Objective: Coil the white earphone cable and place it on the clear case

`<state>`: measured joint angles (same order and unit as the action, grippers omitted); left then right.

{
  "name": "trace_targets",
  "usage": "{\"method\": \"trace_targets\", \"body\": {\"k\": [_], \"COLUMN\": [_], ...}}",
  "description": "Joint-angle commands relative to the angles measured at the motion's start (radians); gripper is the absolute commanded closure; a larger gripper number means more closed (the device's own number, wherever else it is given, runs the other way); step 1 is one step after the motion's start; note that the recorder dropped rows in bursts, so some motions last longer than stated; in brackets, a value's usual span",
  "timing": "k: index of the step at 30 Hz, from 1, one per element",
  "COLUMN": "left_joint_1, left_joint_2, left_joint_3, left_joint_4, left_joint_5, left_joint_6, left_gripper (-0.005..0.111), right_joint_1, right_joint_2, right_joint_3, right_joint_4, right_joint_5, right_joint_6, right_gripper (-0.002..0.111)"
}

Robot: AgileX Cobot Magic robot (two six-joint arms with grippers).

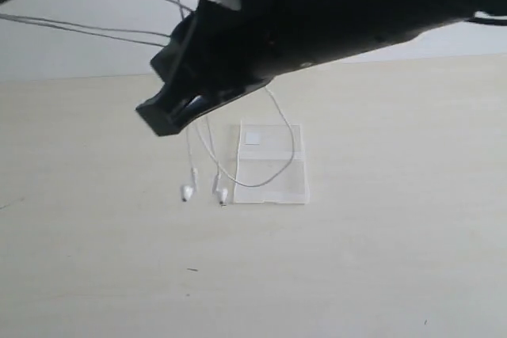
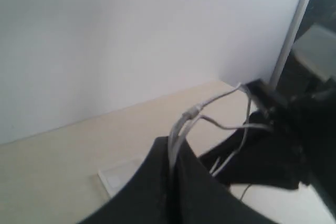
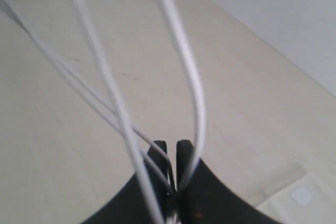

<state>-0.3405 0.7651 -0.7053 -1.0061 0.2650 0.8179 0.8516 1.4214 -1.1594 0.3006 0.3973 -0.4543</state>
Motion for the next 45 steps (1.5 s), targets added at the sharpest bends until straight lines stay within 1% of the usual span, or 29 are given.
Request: {"method": "trace_targets", "body": {"k": [1,4,8,10,13,19,21,23,25,27,30,34,37,38,41,43,45], "left_joint_1": [0.003,0.003,0.001,0.001,0.001,0.001,0.001,0.001,0.001,0.001,0.001,0.001,0.001,0.001,0.001,0.001,0.001], "left_joint_2": [-0.007,0.004,0.048,0.072,0.109,0.159,0.178,0.191,0.19,0.188,0.188,0.188,0.188,0.188,0.18,0.158,0.108], "left_joint_3": [0.055,0.079,0.081,0.079,0.078,0.078,0.078,0.078,0.074,0.068,0.066,0.066,0.066,0.066,0.066,0.066,0.066], "left_joint_4": [-0.002,-0.029,-0.065,-0.111,-0.208,-0.545,-0.651,-0.712,-0.738,-0.732,-0.72,-0.696,-0.696,-0.698,-0.699,-0.69,-0.607], "left_joint_5": [-0.008,-0.003,0.013,0.028,0.061,0.135,0.2,0.269,0.295,0.298,0.314,0.345,0.369,0.395,0.431,0.438,0.388], "left_joint_6": [-0.009,-0.009,-0.007,0.028,0.148,0.5,0.632,0.72,0.776,0.776,0.776,0.763,0.718,0.711,0.691,0.684,0.639], "left_gripper": [0.107,0.107,0.107,0.107,0.107,0.107,0.107,0.107,0.107,0.106,0.099,0.074,0.054,0.048,0.049,0.049,0.049], "right_joint_1": [-0.034,-0.034,-0.032,-0.032,-0.032,-0.032,-0.032,-0.032,-0.032,-0.032,-0.032,-0.032,-0.032,-0.032,-0.032,-0.037,-0.051], "right_joint_2": [-0.086,-0.133,-0.168,-0.175,-0.177,-0.177,-0.177,-0.177,-0.177,-0.177,-0.177,-0.177,-0.177,-0.177,-0.177,-0.177,-0.177], "right_joint_3": [0.007,-0.005,-0.038,-0.048,-0.056,-0.057,-0.057,-0.057,-0.057,-0.057,-0.057,-0.057,-0.057,-0.057,-0.057,-0.057,-0.057], "right_joint_4": [-0.18,-0.154,-0.067,-0.011,0.074,0.32,0.394,0.429,0.429,0.429,0.429,0.429,0.429,0.425,0.349,0.196,0.003], "right_joint_5": [0.032,0.015,0.015,0.01,-0.003,-0.012,-0.012,-0.012,-0.004,-0.004,-0.008,-0.018,-0.018,-0.018,-0.03,-0.043,-0.04], "right_joint_6": [0.178,0.178,0.162,0.121,0.059,-0.147,-0.226,-0.259,-0.257,-0.257,-0.259,-0.257,-0.252,-0.252,-0.188,-0.063,0.143], "right_gripper": [0.108,0.108,0.108,0.108,0.108,0.108,0.108,0.108,0.108,0.108,0.108,0.108,0.108,0.108,0.108,0.108,0.108]}}
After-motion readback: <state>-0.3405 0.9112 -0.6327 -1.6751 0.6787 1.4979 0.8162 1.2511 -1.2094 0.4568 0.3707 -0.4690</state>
